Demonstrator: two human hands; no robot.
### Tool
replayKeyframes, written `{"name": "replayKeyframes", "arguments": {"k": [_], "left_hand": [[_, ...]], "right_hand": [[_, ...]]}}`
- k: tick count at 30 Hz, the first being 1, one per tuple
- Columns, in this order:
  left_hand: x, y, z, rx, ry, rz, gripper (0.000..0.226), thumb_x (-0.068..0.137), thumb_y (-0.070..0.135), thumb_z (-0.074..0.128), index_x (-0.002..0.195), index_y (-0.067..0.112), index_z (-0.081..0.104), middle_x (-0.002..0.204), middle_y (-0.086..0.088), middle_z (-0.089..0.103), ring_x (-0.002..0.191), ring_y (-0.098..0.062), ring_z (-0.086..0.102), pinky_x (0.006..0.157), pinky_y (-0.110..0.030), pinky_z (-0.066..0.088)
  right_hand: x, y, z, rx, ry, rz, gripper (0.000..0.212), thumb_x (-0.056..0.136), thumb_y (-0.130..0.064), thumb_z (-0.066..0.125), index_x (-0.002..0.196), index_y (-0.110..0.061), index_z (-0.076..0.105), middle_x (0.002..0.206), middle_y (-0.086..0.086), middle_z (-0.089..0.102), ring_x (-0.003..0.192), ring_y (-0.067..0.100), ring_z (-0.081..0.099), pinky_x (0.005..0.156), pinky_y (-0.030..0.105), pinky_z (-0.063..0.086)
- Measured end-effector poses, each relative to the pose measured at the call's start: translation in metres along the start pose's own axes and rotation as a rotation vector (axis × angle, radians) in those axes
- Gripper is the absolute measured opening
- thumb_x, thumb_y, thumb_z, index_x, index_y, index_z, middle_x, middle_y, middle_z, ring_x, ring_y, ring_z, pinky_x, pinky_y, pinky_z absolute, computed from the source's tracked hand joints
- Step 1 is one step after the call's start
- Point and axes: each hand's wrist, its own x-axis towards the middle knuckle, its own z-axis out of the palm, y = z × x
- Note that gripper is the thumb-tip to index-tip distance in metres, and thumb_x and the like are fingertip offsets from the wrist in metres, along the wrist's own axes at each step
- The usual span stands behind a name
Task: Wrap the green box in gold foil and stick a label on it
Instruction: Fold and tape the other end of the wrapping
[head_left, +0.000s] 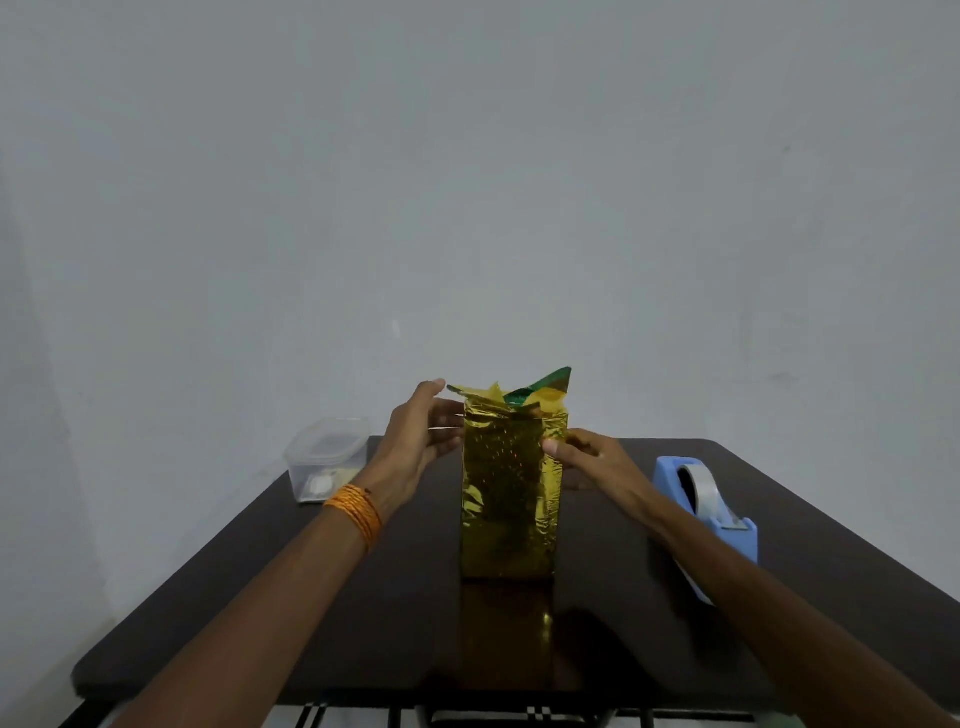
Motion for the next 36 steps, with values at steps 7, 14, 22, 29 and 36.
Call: {"name": "replayKeyframes", "arguments": {"k": [7,14,22,29,36], "left_hand": [[-0.005,0.01,-0.004,0.309,0.089,0.255,0.025,0.102,0.031,0.047,0.11,0.019,0.068,0.098,-0.006,0.071,0.088,-0.024,0.069,0.069,-0.032,0.053],[-0.002,0.047,0.01,0.513,0.041,0.203,0.021,0.083,0.009,0.071,0.104,0.013,0.067,0.082,-0.012,0.069,0.059,-0.014,0.059,0.048,-0.021,0.046],[0.011,0.065,0.024,0.427,0.283,0.324,0.007,0.087,0.012,0.063,0.091,0.012,0.069,0.085,-0.005,0.067,0.06,-0.014,0.057,0.051,-0.022,0.043],[0.018,0.076,0.023,0.823,0.02,0.517,0.035,0.08,0.018,0.076,0.114,0.021,0.066,0.101,-0.001,0.064,0.091,-0.015,0.062,0.066,-0.02,0.048],[0.039,0.085,0.036,1.266,-0.073,0.53,0.036,0.077,0.01,0.076,0.111,0.02,0.069,0.107,-0.006,0.069,0.096,-0.025,0.065,0.081,-0.036,0.058]], "right_hand": [[0.001,0.002,0.006,0.019,-0.036,0.005,0.022,0.089,-0.044,0.065,0.095,-0.023,0.065,0.099,-0.001,0.064,0.103,0.014,0.063,0.081,0.033,0.06],[-0.003,0.006,0.006,-0.003,-0.044,0.002,0.035,0.089,-0.049,0.067,0.103,-0.018,0.066,0.103,0.003,0.065,0.105,0.014,0.064,0.086,0.038,0.06],[-0.003,0.009,0.002,-0.037,-0.066,-0.006,0.063,0.072,-0.069,0.066,0.112,-0.02,0.063,0.11,0.003,0.066,0.104,0.013,0.066,0.083,0.033,0.06],[0.001,0.014,0.006,-0.005,-0.068,0.017,0.068,0.073,-0.07,0.069,0.12,-0.021,0.061,0.119,0.001,0.066,0.11,0.011,0.065,0.089,0.042,0.06],[-0.001,0.011,0.005,-0.008,-0.074,0.013,0.069,0.071,-0.071,0.069,0.119,-0.023,0.061,0.12,0.002,0.065,0.111,0.012,0.065,0.089,0.04,0.06]]}}
